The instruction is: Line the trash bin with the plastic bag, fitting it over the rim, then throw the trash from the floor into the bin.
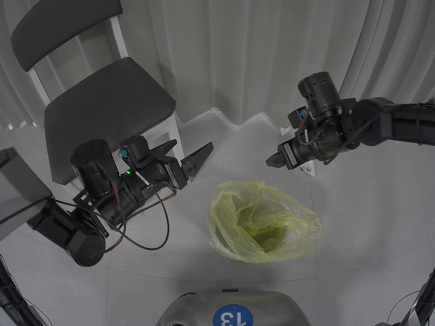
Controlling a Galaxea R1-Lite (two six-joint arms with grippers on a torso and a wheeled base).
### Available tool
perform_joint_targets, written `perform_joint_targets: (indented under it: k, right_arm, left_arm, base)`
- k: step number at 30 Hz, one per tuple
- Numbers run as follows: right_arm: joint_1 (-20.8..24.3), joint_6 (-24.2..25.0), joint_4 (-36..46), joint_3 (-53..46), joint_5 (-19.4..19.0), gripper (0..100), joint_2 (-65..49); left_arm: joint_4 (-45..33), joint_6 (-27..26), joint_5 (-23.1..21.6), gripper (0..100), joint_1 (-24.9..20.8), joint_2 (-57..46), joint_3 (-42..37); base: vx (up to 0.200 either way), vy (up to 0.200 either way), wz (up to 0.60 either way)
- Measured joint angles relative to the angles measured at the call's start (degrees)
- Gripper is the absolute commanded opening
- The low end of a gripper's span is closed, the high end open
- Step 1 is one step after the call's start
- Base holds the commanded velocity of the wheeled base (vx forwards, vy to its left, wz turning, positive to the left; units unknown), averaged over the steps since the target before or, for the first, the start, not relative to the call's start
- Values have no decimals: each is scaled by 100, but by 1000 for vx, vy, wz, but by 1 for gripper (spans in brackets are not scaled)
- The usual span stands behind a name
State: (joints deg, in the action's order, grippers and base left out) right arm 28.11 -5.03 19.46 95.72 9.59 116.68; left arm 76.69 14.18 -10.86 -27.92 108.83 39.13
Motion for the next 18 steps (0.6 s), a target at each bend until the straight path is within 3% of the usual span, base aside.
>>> perform_joint_targets:
  k: [9, 18]
  right_arm:
    - [-251, 430, -1147, -2295, 255, 100, -2083]
    - [-1365, 638, -1719, -3806, 195, 100, -4568]
  left_arm:
    - [-2697, -88, 44, 100, 631, -833, 786]
    - [-5260, -463, 99, 100, 1456, -2316, 1353]
  base:
    - [0, 0, 0]
    - [0, 0, 0]
